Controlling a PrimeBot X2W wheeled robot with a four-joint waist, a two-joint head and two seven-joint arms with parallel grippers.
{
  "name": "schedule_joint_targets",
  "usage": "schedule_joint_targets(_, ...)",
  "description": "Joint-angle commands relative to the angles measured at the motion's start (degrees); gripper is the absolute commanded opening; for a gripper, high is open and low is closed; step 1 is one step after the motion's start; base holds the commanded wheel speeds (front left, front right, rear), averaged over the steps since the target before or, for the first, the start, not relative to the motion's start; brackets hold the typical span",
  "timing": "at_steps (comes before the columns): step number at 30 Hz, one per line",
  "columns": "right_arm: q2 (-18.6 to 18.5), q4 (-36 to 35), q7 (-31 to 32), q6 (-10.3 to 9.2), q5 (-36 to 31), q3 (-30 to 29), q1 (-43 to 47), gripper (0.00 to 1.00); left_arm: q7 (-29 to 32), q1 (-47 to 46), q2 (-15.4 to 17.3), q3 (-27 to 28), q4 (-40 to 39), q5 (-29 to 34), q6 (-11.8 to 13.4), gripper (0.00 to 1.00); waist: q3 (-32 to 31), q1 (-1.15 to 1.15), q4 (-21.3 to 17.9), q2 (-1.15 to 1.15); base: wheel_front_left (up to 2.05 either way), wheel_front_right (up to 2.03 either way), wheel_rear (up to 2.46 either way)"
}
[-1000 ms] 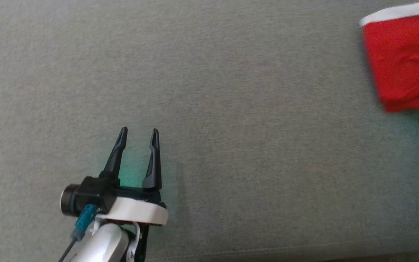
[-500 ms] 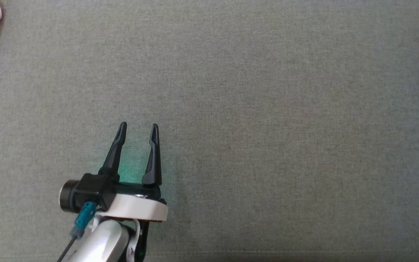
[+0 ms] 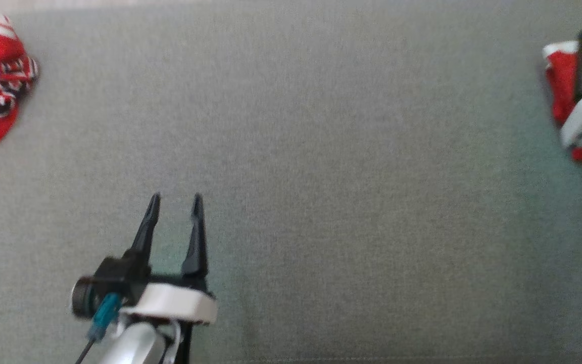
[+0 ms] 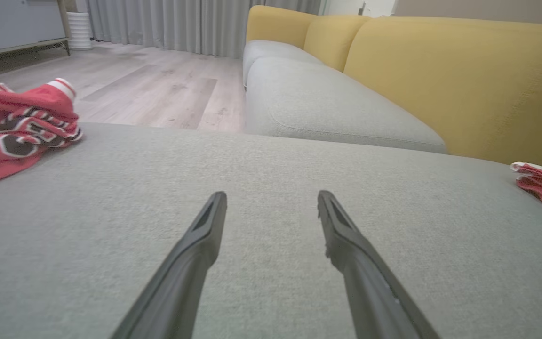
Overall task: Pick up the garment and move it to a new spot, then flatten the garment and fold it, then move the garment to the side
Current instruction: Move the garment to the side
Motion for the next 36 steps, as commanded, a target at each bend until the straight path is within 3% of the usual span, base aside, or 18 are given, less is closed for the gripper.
schedule_joint_targets(1, 0.6, -2.2, -0.7, 0.37, 0.9, 1.4, 1.4, 1.0, -0.6, 0.3, 1.4, 3.0, -0.9, -0.3, 0.2, 1.0, -4.5, 0.01, 0.0, 0.0, 0.0, 0.0, 0.0)
schedule_joint_targets(7, 6.5, -6.2, -1.9, 0.37, 3.9, 5.5, 10.4, 1.0, -1.3, 4.8, 2.3, 5.2, 1.7, -2.4, 0.3, 1.0, -12.8, 0.01, 0.6, 0.0, 0.0, 0.0, 0.0)
schedule_joint_targets(17, 14.0, -19.7, -4.1, 0.37, 0.3, 3.3, 29.3, 1.0, -1.9, 10.9, 3.0, 6.8, 3.0, -3.7, 0.1, 1.0, -18.6, 0.01, 1.8, 0.0, 0.0, 0.0, 0.0)
schedule_joint_targets(27, 14.8, -31.7, -2.6, 0.37, 7.4, 6.3, 45.5, 1.0, -2.1, 14.4, 1.9, 6.7, 2.9, -4.1, -0.2, 1.0, -20.4, 0.01, 1.0, 0.0, 0.0, 0.0, 0.0)
schedule_joint_targets(36, 14.8, -36.5, -1.3, 0.37, 9.5, 7.8, 49.5, 1.0, -2.2, 14.8, 1.1, 6.6, 3.8, -4.3, -0.9, 1.0, -20.9, 0.01, 0.2, 0.0, 0.0, 0.0, 0.0)
